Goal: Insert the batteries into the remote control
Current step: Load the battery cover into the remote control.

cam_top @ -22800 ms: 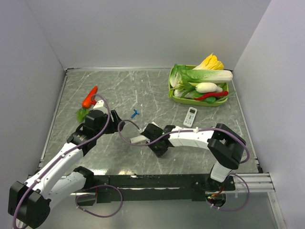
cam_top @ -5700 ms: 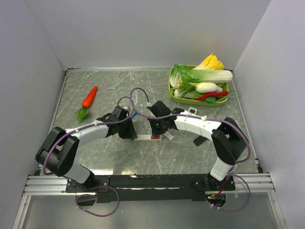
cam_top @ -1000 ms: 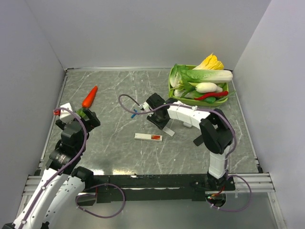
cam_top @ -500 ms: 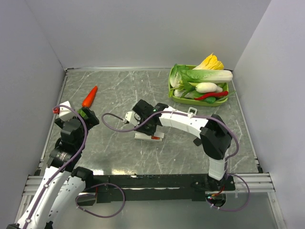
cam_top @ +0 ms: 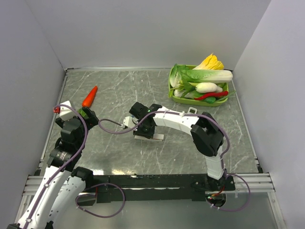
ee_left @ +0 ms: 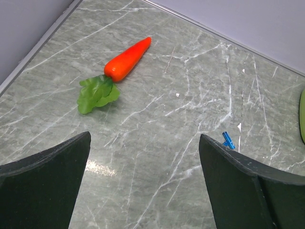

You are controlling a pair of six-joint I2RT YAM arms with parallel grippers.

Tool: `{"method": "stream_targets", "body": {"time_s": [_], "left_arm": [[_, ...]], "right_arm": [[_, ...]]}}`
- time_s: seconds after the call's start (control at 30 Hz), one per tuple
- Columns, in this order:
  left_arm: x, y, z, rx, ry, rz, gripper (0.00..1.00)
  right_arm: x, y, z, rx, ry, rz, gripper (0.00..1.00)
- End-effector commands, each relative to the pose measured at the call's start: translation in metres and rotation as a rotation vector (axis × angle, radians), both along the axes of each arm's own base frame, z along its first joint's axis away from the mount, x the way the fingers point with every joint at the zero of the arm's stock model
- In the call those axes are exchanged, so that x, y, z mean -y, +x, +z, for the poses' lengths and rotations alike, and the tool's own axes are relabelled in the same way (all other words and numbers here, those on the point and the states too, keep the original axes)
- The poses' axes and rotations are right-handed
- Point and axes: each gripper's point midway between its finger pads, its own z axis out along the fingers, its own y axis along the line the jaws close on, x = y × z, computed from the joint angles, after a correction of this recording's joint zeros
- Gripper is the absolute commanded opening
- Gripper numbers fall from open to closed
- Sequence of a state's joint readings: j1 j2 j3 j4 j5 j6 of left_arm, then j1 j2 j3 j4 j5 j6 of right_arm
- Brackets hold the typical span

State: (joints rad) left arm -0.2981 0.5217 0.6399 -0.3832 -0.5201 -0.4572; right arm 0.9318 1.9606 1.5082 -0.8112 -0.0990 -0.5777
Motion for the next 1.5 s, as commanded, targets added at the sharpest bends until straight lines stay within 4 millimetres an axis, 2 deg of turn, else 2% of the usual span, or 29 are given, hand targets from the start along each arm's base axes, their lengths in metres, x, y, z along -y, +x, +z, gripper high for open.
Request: {"method": "stream_targets", "body": {"time_s": [0.0,0.3,1.07,1.47], "left_arm": [[0.001,0.004,0.012,0.039,-0.004,-0.006,0.99],[0.002,0.005,0.011,0.033,-0.003,-0.013,0.99],[0.003,0.006,0.011,0.034,-0.005,-0.022,0.99],[0.003,0.006,0.01,0.032,-0.005,-0.022,0.99]], "right_arm": [[-0.004,-0.001,-0.001,-0.004,-0.015,0.046,0.21],[-0.003,0.005,-0.008,0.015,-0.035,0.04,0.22],[-0.015,0.008,-0.002,0.029,-0.002,0.062,0.24],[-0.003,-0.003,-0.007,-0.01,-0.038,0.046,0.24]]}}
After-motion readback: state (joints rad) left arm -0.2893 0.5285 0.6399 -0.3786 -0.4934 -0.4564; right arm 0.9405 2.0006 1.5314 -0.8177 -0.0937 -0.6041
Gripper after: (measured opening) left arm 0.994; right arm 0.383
